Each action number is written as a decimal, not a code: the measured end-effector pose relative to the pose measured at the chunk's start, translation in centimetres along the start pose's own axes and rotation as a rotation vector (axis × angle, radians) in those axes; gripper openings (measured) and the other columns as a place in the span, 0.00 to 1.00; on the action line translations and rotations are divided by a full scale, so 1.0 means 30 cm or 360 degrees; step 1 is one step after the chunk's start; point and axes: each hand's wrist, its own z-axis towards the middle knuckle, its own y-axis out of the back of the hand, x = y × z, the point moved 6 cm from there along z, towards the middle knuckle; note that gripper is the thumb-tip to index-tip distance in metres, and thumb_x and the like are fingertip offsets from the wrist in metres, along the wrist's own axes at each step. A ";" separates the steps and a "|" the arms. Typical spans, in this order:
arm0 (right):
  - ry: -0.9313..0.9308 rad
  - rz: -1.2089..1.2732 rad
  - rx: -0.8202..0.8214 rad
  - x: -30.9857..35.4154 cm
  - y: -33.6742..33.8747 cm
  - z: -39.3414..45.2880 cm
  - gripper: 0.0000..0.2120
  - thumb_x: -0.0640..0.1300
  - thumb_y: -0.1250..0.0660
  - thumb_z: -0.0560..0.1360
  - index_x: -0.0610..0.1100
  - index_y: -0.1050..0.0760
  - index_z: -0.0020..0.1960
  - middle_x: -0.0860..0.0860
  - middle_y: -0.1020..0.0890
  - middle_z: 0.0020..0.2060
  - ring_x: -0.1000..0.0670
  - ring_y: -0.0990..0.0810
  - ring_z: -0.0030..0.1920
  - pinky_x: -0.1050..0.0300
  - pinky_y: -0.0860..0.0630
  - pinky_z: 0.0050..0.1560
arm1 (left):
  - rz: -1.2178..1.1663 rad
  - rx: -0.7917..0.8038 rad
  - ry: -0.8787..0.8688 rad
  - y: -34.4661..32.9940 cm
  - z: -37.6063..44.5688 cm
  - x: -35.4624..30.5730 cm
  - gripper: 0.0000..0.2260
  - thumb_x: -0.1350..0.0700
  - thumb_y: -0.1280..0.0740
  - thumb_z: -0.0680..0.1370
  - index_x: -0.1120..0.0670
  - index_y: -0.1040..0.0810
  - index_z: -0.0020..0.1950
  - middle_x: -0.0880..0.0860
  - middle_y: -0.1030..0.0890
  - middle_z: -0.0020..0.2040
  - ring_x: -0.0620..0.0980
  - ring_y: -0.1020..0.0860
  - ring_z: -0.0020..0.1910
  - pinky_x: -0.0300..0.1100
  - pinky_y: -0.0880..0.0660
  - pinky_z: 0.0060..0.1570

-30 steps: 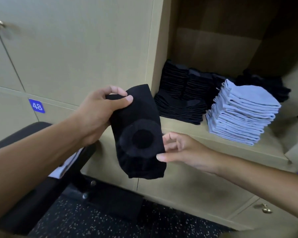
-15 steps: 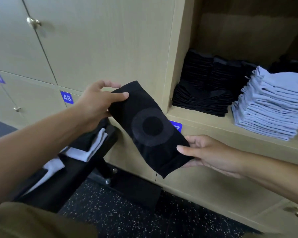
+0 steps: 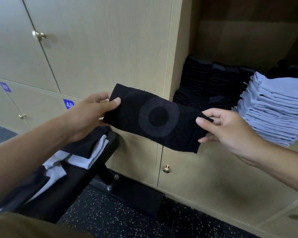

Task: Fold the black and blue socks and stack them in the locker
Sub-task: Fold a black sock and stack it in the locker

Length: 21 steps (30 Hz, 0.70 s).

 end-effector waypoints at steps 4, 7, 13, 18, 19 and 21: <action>0.0212 0.0021 -0.0319 0.080 0.071 0.004 0.04 0.45 0.31 0.80 0.48 0.21 0.53 0.55 0.25 0.25 0.50 0.16 0.31 0.62 0.18 0.38 | -0.0088 0.0030 -0.0125 -0.014 -0.006 -0.037 0.10 0.54 0.37 0.83 0.52 0.18 0.60 0.53 0.15 0.58 0.50 0.17 0.58 0.50 0.23 0.56; 0.0342 0.0104 -0.0449 0.124 0.105 0.002 0.03 0.42 0.32 0.81 0.45 0.20 0.52 0.57 0.33 0.23 0.56 0.24 0.28 0.58 0.16 0.41 | 0.0123 0.0002 -0.0298 -0.015 -0.014 -0.076 0.10 0.55 0.37 0.84 0.52 0.19 0.62 0.50 0.14 0.54 0.46 0.18 0.48 0.43 0.27 0.43; 0.0558 0.0145 -0.0550 0.182 0.133 -0.004 0.06 0.42 0.35 0.82 0.44 0.20 0.51 0.53 0.19 0.32 0.54 0.18 0.36 0.60 0.17 0.46 | 0.0233 -0.0094 -0.0546 -0.010 -0.033 -0.131 0.10 0.60 0.35 0.83 0.56 0.19 0.63 0.53 0.14 0.55 0.51 0.18 0.50 0.37 0.21 0.42; 0.0602 0.0157 -0.0511 0.205 0.146 0.010 0.09 0.40 0.40 0.85 0.42 0.22 0.60 0.49 0.14 0.49 0.52 0.15 0.49 0.61 0.20 0.53 | 0.0400 -0.0102 -0.0808 -0.040 -0.088 -0.216 0.09 0.60 0.33 0.82 0.54 0.18 0.62 0.50 0.14 0.57 0.52 0.17 0.58 0.48 0.22 0.63; 0.0600 0.0199 -0.0505 0.205 0.151 0.018 0.10 0.41 0.42 0.85 0.42 0.23 0.60 0.47 0.14 0.51 0.51 0.16 0.51 0.57 0.20 0.56 | 0.0421 -0.0107 -0.0859 -0.049 -0.101 -0.237 0.08 0.60 0.33 0.82 0.54 0.17 0.59 0.49 0.14 0.54 0.52 0.16 0.56 0.45 0.21 0.61; 0.0612 0.0281 -0.0478 0.210 0.161 0.030 0.10 0.41 0.44 0.86 0.44 0.24 0.58 0.44 0.16 0.52 0.49 0.17 0.54 0.52 0.20 0.59 | 0.0428 -0.0084 -0.0934 -0.078 -0.131 -0.274 0.06 0.62 0.32 0.80 0.55 0.16 0.53 0.45 0.13 0.49 0.43 0.16 0.52 0.32 0.23 0.53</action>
